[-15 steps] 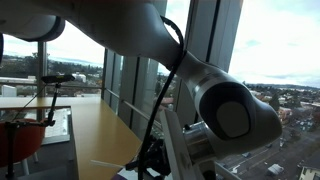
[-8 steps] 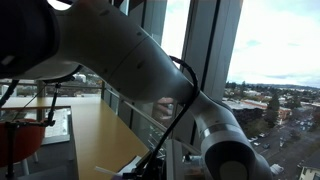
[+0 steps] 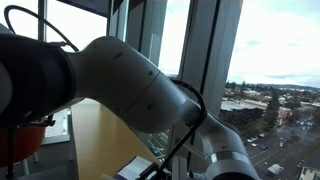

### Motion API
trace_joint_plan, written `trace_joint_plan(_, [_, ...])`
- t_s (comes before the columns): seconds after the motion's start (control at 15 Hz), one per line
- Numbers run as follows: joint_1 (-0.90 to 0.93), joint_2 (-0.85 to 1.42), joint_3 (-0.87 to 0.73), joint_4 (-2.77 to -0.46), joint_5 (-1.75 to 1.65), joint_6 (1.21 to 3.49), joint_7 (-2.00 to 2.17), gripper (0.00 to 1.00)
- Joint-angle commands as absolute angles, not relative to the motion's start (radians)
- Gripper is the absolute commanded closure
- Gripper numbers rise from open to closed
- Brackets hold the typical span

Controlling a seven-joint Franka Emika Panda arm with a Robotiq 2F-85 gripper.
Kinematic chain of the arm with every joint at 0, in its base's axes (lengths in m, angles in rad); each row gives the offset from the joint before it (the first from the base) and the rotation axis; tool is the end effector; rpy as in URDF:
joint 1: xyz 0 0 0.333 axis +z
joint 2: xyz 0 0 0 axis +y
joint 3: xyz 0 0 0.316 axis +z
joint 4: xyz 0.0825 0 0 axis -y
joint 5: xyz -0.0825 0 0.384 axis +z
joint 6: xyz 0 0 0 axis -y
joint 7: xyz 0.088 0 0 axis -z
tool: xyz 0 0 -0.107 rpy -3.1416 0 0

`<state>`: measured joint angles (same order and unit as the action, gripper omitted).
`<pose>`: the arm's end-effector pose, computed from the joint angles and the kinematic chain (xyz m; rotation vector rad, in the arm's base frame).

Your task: Put the straw inside the cup

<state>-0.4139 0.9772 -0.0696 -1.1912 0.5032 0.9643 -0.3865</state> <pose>0.5770 -0.2162 0.1842 -2.0077 0.1030 1.0190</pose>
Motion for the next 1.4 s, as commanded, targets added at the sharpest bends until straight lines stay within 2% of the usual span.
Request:
trace_joint_plan(0.0, [-0.442, 1.052, -0.035, -1.072, 0.537, 0.898, -0.321, 1.0])
trace_joint_plan(0.67, [-0.439, 1.173, -0.018, -0.976, 0.533, 0.911, -0.26, 1.0])
trace_joint_plan(1.33, [-0.441, 1.195, -0.012, -0.967, 0.536, 0.913, -0.199, 1.0])
